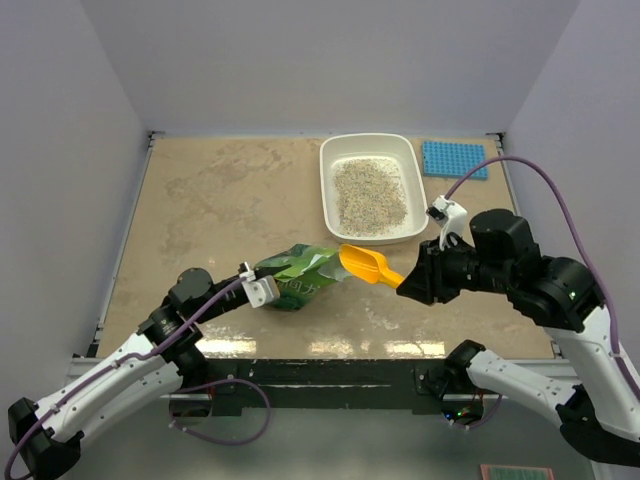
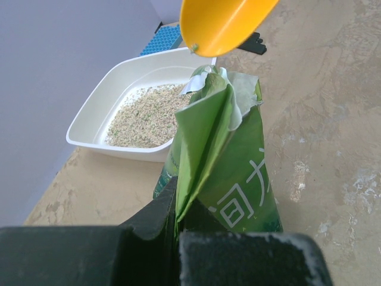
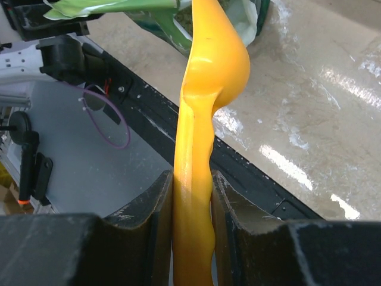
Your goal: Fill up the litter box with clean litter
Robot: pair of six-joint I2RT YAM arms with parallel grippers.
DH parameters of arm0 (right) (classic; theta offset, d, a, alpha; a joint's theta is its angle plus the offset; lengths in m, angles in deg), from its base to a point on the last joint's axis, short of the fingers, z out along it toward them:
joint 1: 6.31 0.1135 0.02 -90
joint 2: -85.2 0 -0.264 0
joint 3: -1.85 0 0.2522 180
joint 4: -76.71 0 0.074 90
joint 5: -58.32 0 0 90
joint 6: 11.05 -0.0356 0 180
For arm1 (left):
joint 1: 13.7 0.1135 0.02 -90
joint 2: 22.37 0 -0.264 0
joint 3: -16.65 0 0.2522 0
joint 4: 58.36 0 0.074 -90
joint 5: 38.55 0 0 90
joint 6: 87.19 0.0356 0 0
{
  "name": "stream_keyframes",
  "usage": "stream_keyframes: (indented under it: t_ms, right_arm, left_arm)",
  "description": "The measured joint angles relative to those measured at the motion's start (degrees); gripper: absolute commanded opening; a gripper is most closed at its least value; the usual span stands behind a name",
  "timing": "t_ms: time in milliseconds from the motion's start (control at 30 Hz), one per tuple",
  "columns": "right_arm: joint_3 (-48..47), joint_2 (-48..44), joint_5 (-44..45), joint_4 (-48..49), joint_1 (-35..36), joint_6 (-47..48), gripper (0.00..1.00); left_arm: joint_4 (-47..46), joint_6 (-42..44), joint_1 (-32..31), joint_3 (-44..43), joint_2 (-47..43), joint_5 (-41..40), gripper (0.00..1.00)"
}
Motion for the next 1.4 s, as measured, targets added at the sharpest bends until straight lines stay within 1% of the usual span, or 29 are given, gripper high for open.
stream_keyframes:
  t_ms: [367, 633, 967, 1133, 1267, 1400]
  right_arm:
    - [5.7, 2.1, -0.2, 1.3, 0.0, -0.2, 0.0]
    - [10.1, 3.8, -2.1, 5.9, 0.0, -0.1, 0.0]
    - [11.8, 13.5, -5.1, 13.4, 0.0, 0.5, 0.0]
    - [11.8, 15.7, -2.8, 16.1, 0.2, -1.1, 0.0]
    - [12.0, 14.4, 0.5, 18.9, 0.4, -4.2, 0.0]
    - [14.6, 12.0, 3.1, 22.4, 0.7, -7.7, 0.0]
  left_arm:
    - [0.7, -0.3, 0.0, 0.0, -1.4, 0.1, 0.0]
    - [1.2, -0.3, 0.0, 0.0, -1.7, 2.1, 0.0]
    - [2.1, -0.3, 0.0, 0.0, -1.8, 6.7, 0.0]
    - [1.9, -0.3, 0.0, 0.0, -1.8, 7.0, 0.0]
    - [1.1, -0.3, 0.0, 0.0, -1.8, 7.4, 0.0]
    - [1.0, -0.3, 0.0, 0.0, -1.8, 7.5, 0.0]
